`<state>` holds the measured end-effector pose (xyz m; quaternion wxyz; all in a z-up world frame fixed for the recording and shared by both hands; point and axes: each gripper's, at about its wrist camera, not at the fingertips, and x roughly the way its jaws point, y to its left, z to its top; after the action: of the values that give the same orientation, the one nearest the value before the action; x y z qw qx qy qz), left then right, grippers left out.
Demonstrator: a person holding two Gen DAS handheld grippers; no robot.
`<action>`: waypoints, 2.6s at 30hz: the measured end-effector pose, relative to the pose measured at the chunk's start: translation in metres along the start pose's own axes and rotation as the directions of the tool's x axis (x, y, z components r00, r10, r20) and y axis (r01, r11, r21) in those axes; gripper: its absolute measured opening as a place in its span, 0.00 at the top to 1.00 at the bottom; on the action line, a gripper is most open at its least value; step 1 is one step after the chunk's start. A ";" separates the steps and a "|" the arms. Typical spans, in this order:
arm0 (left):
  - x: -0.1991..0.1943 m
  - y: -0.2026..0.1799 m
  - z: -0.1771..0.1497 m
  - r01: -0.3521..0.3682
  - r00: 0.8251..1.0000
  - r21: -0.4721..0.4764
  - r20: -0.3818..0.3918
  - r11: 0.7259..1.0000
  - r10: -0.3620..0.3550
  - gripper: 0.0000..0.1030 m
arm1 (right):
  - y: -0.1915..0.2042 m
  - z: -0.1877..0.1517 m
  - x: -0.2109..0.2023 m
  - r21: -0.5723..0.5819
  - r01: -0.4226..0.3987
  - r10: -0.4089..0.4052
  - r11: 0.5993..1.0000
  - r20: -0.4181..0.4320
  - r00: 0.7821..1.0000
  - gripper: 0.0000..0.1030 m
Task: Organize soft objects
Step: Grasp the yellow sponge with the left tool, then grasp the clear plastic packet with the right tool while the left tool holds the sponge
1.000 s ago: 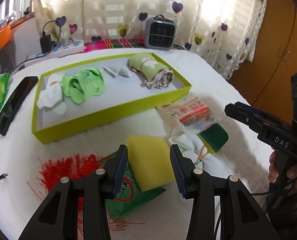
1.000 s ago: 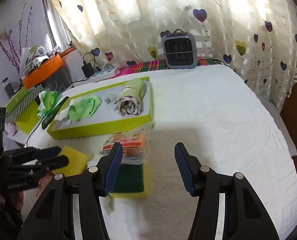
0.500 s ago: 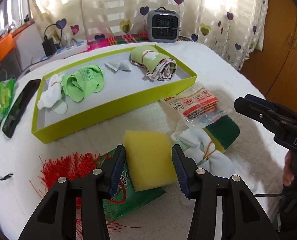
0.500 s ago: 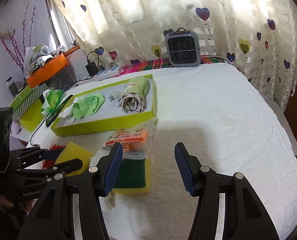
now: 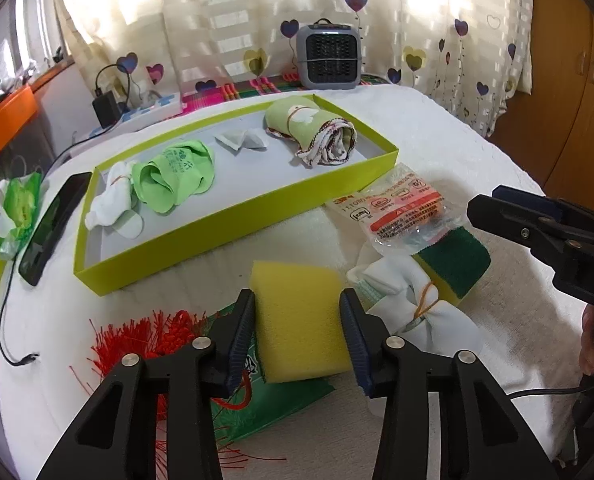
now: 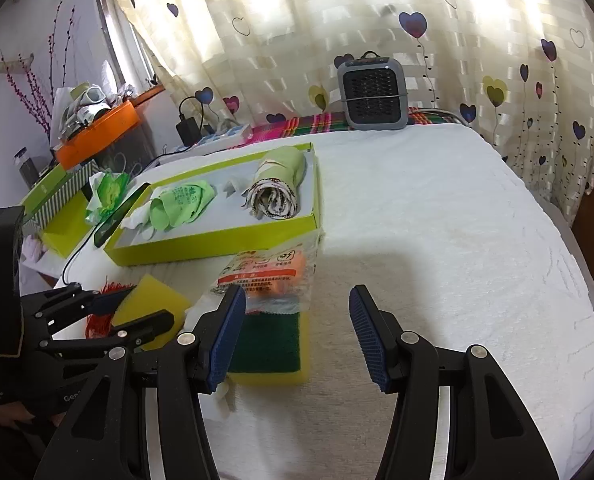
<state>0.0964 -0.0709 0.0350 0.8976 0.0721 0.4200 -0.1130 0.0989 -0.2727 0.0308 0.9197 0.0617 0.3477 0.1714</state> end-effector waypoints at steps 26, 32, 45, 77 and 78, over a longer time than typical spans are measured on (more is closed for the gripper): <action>-0.029 0.034 0.004 0.124 0.987 -0.113 0.118 0.986 -0.111 0.74 | 0.012 0.023 0.023 -0.021 -0.011 0.010 1.000 -0.039 0.999 0.46; -0.033 0.047 0.004 0.132 0.985 -0.143 0.133 0.981 -0.113 0.74 | 0.012 0.030 0.043 -0.018 -0.015 0.013 1.000 -0.091 0.996 0.46; -0.032 0.058 0.005 0.139 0.984 -0.163 0.133 0.977 -0.117 0.74 | 0.013 0.034 0.068 -0.016 -0.020 0.016 1.000 -0.172 0.985 0.46; -0.025 0.057 -0.001 0.140 0.986 -0.176 0.114 0.974 -0.121 0.73 | 0.004 0.028 0.074 0.074 -0.048 0.062 0.996 -0.199 0.978 0.43; -0.025 0.058 -0.001 0.140 0.986 -0.176 0.114 0.974 -0.121 0.73 | 0.006 0.028 0.072 0.066 -0.044 0.056 0.997 -0.194 0.979 0.47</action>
<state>0.0958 -0.0115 0.0556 0.9113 -0.0446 0.3860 -0.1360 0.1665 -0.2412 0.0084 0.8742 0.0816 0.4399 0.1887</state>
